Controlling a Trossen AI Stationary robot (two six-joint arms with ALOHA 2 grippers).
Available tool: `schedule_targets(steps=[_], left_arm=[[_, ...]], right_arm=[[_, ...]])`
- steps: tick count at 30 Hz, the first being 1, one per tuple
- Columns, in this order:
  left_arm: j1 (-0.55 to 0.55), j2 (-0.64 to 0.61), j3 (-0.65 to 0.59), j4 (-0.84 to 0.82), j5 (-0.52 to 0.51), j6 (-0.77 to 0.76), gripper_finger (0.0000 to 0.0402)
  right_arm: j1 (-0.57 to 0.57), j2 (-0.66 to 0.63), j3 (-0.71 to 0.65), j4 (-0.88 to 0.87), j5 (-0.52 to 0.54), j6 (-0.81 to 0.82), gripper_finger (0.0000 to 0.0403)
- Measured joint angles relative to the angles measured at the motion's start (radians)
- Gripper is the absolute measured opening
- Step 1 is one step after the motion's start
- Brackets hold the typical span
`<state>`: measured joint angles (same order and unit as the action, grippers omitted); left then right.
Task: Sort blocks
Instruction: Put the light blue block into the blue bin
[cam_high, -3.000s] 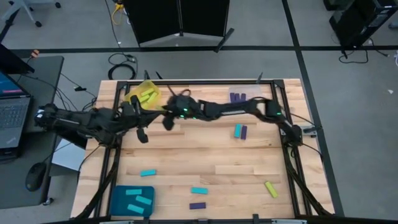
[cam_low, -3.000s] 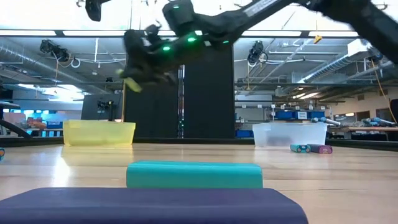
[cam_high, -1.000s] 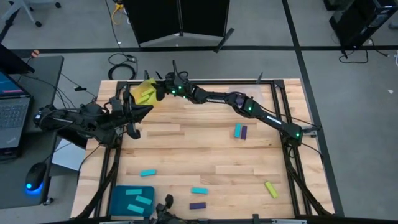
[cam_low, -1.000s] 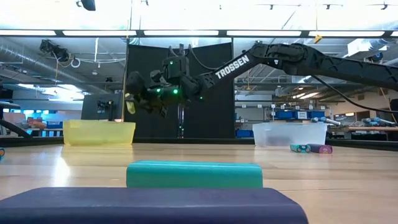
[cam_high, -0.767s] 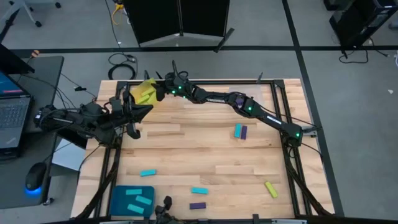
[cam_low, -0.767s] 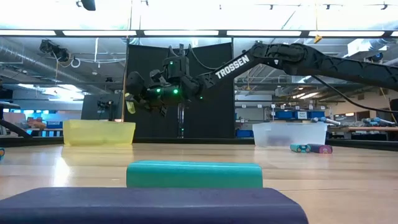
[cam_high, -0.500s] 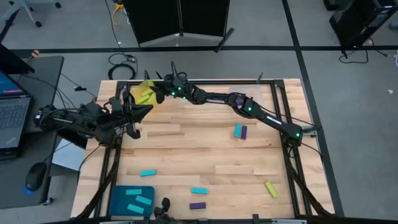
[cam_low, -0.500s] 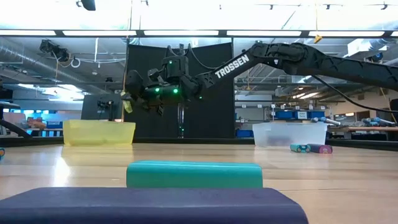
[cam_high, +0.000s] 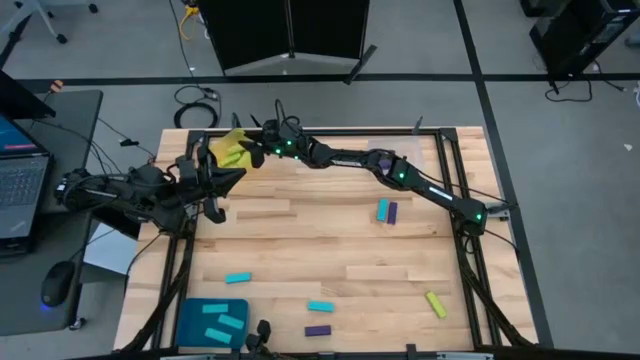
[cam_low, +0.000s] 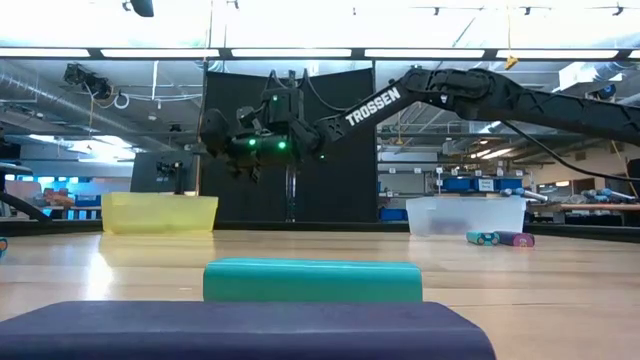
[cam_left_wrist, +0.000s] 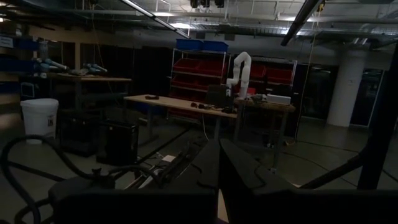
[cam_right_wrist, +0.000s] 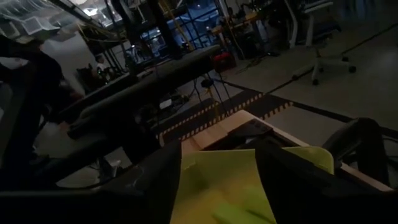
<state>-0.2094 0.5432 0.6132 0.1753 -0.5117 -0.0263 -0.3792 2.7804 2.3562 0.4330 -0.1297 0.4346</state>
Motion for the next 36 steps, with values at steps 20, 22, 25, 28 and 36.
schedule_targets(steps=[20,22,25,28,36], left_arm=[[0.000,0.000,0.000,-0.013,0.000,-0.008,0.0014],[0.000,0.000,0.000,-0.016,0.000,-0.011,0.0014],[0.000,0.000,0.000,-0.022,0.000,-0.029,0.0014],[0.000,0.000,0.000,-0.034,0.000,-0.032,0.0014],[0.000,0.000,0.000,-0.040,0.000,-0.035,0.0014]], right_arm=[[0.124,-0.092,0.000,-0.057,0.004,-0.225,0.0012],[0.143,-0.090,0.000,-0.073,0.016,-0.245,0.0008],[0.179,-0.088,-0.001,-0.101,0.065,-0.273,0.0007],[0.211,-0.088,0.000,-0.142,0.109,-0.299,0.0005],[0.280,-0.103,-0.021,-0.177,0.267,-0.386,0.0005]])
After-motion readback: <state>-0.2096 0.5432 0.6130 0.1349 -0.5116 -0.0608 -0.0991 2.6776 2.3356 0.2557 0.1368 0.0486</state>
